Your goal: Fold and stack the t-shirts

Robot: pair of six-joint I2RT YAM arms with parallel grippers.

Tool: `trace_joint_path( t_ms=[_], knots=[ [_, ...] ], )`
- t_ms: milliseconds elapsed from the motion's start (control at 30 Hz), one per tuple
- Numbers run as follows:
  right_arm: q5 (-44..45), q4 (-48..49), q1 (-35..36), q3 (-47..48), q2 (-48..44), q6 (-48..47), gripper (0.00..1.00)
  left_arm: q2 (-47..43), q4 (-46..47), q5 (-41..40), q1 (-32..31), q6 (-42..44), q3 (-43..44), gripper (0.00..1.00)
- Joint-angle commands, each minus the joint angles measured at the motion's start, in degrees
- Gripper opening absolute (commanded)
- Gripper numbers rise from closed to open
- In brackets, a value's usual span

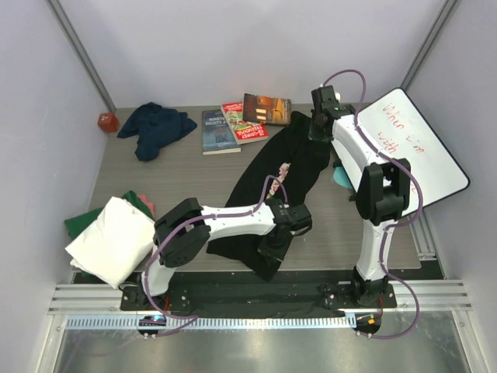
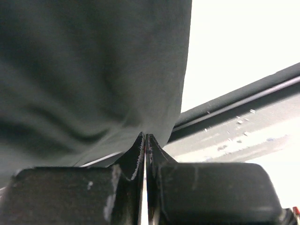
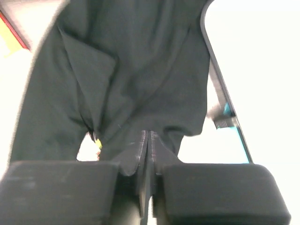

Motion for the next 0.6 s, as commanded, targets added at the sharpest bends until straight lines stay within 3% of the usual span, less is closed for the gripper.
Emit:
trace_joint_path(
  t_ms=[0, 233, 400, 567],
  knots=[
    [2.4, -0.2, -0.3, 6.0, 4.9, -0.2, 0.04, -11.5, -3.7, -7.8, 4.1, 1.5, 4.2, 0.01],
    [3.3, 0.5, -1.2, 13.9, 15.3, -0.3, 0.01, -17.3, -2.6, -6.6, 17.8, 5.9, 0.3, 0.0],
    [3.7, 0.7, -1.7, 16.2, 20.5, 0.4, 0.01, -12.5, -3.0, -8.8, 19.3, 7.8, 0.0, 0.0],
    [3.4, 1.1, -1.8, 16.4, 23.2, 0.3, 0.01, -5.9, 0.5, -5.9, 19.4, 7.5, -1.5, 0.0]
  ],
)
